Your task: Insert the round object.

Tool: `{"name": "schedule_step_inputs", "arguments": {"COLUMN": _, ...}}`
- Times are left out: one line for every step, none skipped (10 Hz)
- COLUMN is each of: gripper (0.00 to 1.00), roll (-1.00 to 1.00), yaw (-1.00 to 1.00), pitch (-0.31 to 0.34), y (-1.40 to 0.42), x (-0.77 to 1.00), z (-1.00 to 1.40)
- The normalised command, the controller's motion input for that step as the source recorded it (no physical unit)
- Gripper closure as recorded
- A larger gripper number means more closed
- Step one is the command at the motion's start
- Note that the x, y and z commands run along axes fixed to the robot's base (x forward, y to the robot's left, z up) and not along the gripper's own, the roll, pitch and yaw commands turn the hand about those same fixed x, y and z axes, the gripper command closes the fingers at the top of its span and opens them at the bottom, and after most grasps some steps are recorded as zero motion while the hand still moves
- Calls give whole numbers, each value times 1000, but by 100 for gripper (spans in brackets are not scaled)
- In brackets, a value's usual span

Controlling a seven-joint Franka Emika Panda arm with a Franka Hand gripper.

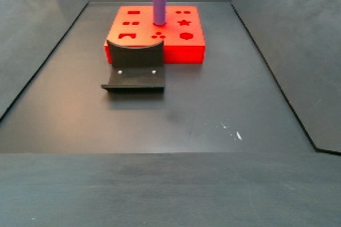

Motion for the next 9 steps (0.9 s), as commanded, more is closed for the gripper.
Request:
{"name": "schedule_step_inputs", "arguments": {"gripper": 100, "roll": 206, "yaw": 166, "pitch": 26, "y": -109, "x": 260, "z": 0}}
{"name": "schedule_step_inputs", "arguments": {"gripper": 100, "roll": 194, "yaw": 206, "pitch": 39, "y": -100, "x": 334, "z": 0}}
{"name": "schedule_step_inputs", "arguments": {"gripper": 100, "roll": 161, "yaw": 123, "pitch": 26, "y": -66, "x": 140, "z": -26}}
{"name": "schedule_step_inputs", "arguments": {"gripper": 100, "roll": 143, "yaw": 9, "pitch": 14, "y": -63, "x": 0, "z": -43}}
{"name": "schedule_step_inputs", "arguments": {"gripper": 100, "roll": 51, "yaw": 0, "pitch": 1, "y": 0, "x": -49, "z": 0}}
{"name": "schedule_step_inputs", "arguments": {"gripper": 100, "roll": 0, "yaw": 0, "pitch": 0, "y": 23, "x": -197, "z": 0}}
{"name": "schedule_step_inputs", "arguments": {"gripper": 100, "roll": -10, "yaw": 0, "pitch": 0, "y": 0, "x": -131, "z": 0}}
{"name": "schedule_step_inputs", "arguments": {"gripper": 100, "roll": -1, "yaw": 0, "pitch": 0, "y": 0, "x": -17, "z": 0}}
{"name": "schedule_step_inputs", "arguments": {"gripper": 100, "roll": 0, "yaw": 0, "pitch": 0, "y": -34, "x": 0, "z": 0}}
